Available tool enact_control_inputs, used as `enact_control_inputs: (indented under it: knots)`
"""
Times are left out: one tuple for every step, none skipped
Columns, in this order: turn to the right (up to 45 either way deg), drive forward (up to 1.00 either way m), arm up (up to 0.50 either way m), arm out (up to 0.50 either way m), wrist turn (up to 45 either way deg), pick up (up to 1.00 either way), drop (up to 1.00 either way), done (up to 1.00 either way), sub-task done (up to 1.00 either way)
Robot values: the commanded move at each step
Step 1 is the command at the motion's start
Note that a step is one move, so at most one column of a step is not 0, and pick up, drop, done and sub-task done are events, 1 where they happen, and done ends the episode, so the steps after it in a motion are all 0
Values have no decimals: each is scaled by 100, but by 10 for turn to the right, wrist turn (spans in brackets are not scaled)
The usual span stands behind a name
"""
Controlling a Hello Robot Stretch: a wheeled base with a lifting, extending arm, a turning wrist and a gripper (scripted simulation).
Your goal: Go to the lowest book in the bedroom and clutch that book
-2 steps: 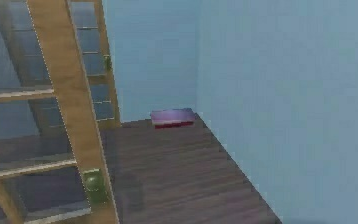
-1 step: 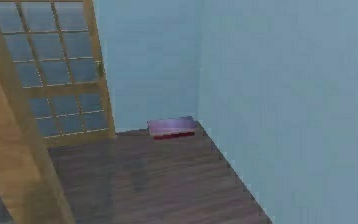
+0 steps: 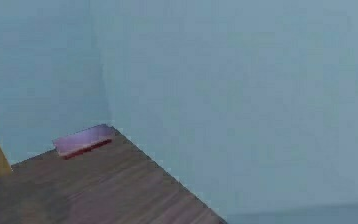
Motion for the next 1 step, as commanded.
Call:
enact_control_inputs:
  knots:
    - [0, 40, 0, 0, 0, 0, 0, 0, 0]
